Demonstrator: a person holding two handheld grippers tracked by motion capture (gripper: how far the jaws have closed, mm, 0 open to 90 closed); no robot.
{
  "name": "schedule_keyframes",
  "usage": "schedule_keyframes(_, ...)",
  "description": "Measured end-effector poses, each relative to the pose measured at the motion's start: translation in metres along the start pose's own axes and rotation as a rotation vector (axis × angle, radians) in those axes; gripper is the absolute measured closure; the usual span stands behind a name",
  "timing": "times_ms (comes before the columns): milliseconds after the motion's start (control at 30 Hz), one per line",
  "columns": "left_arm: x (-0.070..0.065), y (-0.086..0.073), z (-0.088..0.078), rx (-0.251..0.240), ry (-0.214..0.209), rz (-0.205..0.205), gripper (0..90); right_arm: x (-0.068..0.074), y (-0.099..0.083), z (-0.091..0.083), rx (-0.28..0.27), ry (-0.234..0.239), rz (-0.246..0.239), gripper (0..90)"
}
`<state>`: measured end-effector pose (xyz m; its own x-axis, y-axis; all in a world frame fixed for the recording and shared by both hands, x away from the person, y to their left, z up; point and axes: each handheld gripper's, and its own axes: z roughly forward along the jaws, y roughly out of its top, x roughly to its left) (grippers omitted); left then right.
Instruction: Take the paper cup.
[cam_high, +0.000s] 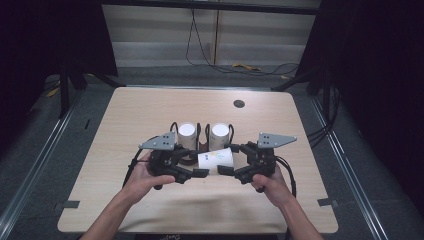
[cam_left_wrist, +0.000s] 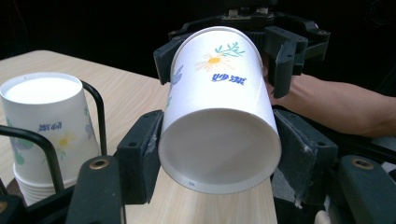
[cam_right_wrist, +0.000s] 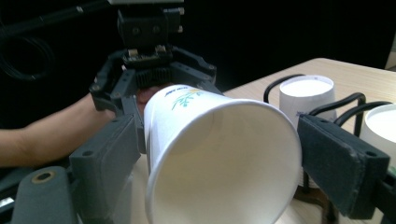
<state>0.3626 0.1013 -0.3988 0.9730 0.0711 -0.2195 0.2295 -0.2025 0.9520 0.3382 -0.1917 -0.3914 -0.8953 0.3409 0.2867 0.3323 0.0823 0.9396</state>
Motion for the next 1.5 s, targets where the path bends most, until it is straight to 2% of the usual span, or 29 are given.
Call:
schedule_keyframes(200,-0.001,0.001,-0.001,-0.023,-0.013,-0.002,36.7,-0.003,-0.001,-0.001,-0.043,0.023,0.039,13.9)
schedule_keyframes(267,-0.001,0.001,-0.001,-0.023,-0.011,-0.004,36.7,-0.004,-0.001,-0.002,-0.061,0.042,0.055,14.0)
schedule_keyframes(367,-0.001,0.001,0.000,-0.030,-0.028,-0.005,36.7,-0.004,-0.001,-0.002,-0.080,0.064,0.073,15.6)
schedule_keyframes(600,0.000,0.001,-0.002,-0.037,-0.024,-0.002,36.7,-0.006,-0.005,0.002,-0.068,0.084,0.094,17.7)
schedule_keyframes(933,0.003,-0.004,-0.001,-0.033,-0.038,-0.022,36.2,-0.008,-0.005,0.002,-0.060,0.088,0.100,23.3)
schedule_keyframes(1200,0.006,-0.008,0.001,-0.003,-0.015,-0.047,32.4,-0.008,-0.005,0.003,-0.034,0.072,0.088,25.2)
schedule_keyframes(1400,0.008,-0.010,0.001,0.021,0.027,-0.065,19.3,-0.010,-0.004,0.006,-0.011,0.062,0.093,25.6)
schedule_keyframes(1500,0.011,-0.012,-0.002,0.031,0.048,-0.071,17.1,-0.010,-0.003,0.007,0.002,0.047,0.091,25.7)
